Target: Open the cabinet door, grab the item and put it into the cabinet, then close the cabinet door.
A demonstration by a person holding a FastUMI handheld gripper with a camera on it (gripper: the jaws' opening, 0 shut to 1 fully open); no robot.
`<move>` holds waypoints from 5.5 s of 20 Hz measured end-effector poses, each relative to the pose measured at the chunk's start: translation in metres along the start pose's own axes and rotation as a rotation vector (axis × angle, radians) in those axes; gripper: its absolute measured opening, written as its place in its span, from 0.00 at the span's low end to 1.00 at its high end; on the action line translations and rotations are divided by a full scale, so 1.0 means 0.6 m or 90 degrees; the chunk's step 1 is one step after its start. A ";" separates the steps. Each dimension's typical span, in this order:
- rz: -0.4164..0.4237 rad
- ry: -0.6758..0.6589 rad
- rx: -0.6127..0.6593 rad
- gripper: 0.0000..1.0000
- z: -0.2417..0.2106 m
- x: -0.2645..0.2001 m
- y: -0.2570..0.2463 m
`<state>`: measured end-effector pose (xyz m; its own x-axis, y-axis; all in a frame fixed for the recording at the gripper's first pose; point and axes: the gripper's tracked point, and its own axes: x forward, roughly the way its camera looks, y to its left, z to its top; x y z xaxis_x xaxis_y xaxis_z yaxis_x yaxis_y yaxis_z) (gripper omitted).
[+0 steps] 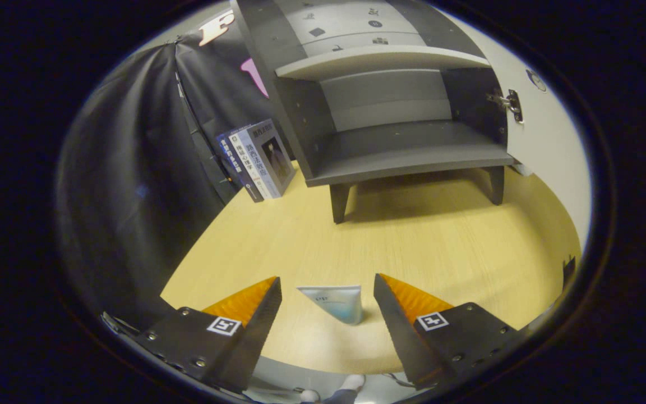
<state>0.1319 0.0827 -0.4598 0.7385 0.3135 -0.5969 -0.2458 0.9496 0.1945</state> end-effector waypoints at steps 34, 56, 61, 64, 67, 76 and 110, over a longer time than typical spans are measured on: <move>-0.068 -0.109 -0.035 0.50 0.673 -0.065 -0.062; -0.082 -0.160 -0.017 0.73 0.686 -0.107 -0.055; -0.100 -0.252 -0.020 0.81 0.651 -0.236 -0.028; -0.099 -0.272 -0.021 0.81 0.594 -0.330 0.001; -0.110 -0.298 -0.046 0.81 0.534 -0.438 0.024; -0.218 -0.354 -0.005 0.81 0.378 -0.708 -0.081; -0.236 -0.345 -0.034 0.79 0.363 -0.699 -0.206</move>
<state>-0.0109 -0.1655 -0.0641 0.9885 -0.0634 -0.1375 0.0647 0.9979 0.0046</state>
